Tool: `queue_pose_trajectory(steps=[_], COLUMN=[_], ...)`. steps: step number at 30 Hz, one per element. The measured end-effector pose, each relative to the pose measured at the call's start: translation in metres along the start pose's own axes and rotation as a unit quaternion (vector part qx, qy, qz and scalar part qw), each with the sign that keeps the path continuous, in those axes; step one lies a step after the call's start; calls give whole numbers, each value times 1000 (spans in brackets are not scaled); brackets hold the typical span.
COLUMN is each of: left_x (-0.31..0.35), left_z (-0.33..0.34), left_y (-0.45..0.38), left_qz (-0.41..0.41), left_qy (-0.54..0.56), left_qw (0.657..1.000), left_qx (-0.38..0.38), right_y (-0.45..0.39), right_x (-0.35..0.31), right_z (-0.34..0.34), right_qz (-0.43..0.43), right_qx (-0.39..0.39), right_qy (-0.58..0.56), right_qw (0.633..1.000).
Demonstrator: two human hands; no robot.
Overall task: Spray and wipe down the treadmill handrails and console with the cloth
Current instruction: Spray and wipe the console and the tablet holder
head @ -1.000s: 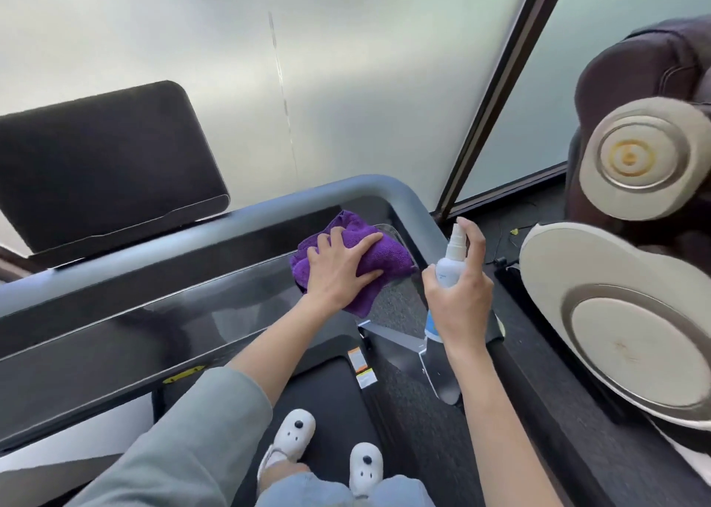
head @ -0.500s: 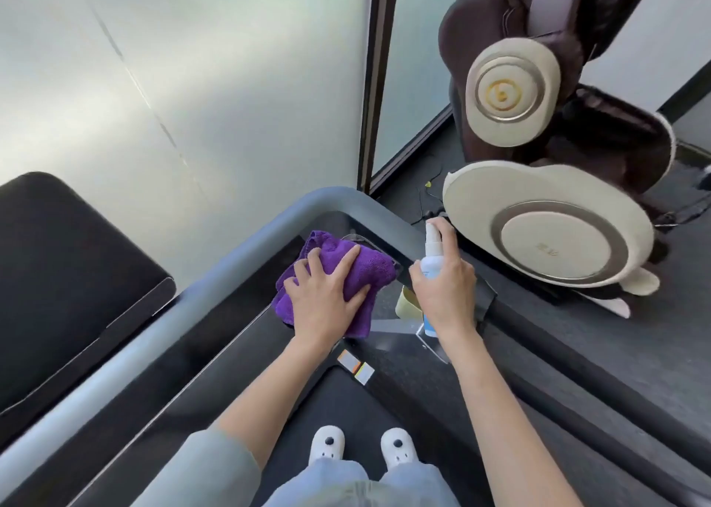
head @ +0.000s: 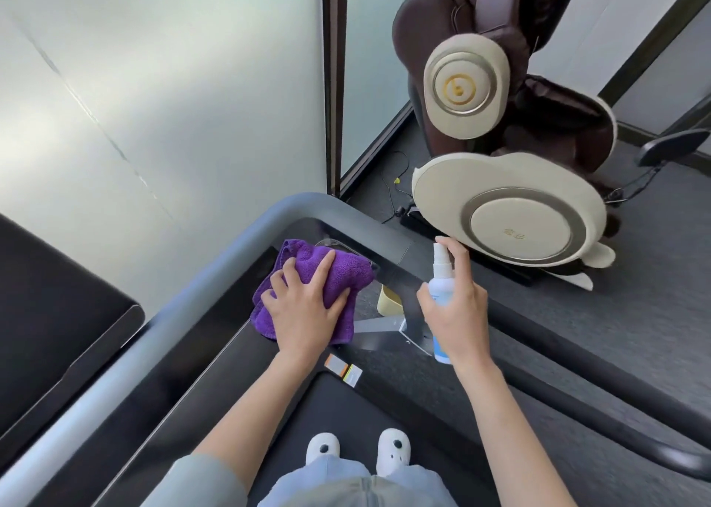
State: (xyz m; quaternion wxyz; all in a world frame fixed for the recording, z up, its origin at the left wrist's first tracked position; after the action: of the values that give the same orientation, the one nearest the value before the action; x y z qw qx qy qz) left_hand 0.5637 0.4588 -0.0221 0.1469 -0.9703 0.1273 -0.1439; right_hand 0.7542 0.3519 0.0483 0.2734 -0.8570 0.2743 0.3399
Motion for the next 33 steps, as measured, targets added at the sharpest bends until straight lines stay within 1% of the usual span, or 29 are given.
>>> queue_pose_trajectory(steps=[3,7,10,12,13,15,17,19,21,23,26,29,31,33], left_x=[0,-1,-1,-2,-3,-5,-7,-3,11,33,60,72,79,92], left_z=[1,4,3,2,1,-3,-6,-7,2,17,28,32,31,30], left_y=[0,1,0,-2,-3,-6,-13,-28,-46,-61,-81,-104,-105,-87], left_qz=[-6,-16,-22,-26,-36,-83,-144,-172,-157,-125,-98,-38,-11,-2], left_qy=[1,7,18,48,64,111,176,228,230,196,156,99,95,105], left_qw=[1000,1000,1000,998,997,990,972,954,956,970,981,994,995,993], left_qx=[8,0,0,10,18,35,59,91,95,75,67,25,25,45], right_y=[12,18,18,15,14,12,12,11,8,4,-3,-8,-12,-15], right_x=[16,33,29,25,25,26,26,26,26,26,28,31,29,25], right_z=[-11,-16,-17,-16,-14,-11,-11,-12,-13,-13,-15,-14,-12,-8], right_qz=[10,53,38,20,20,28,23,18,23,27,26,30,21,15], right_qx=[12,49,72,69,59,33,31,35,34,34,39,35,38,38], right_qy=[5,18,2,-7,-12,-26,-31,-28,-26,-25,-24,-31,-35,-47], right_qw=[1000,997,997,997,998,999,999,999,999,999,999,998,998,998])
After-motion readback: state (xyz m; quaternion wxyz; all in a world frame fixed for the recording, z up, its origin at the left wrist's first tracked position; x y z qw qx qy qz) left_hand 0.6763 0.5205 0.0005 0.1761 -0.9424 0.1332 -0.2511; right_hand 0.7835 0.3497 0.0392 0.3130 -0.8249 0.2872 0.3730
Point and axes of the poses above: each hand's wrist, its own y-axis away from the middle knuckle, its own z-axis out of the palm, x = y × z, the point moved 6 cm from there along -y, towards the middle knuckle, and after that the axes turned 8 degrees about x, right-handed, at the moved point
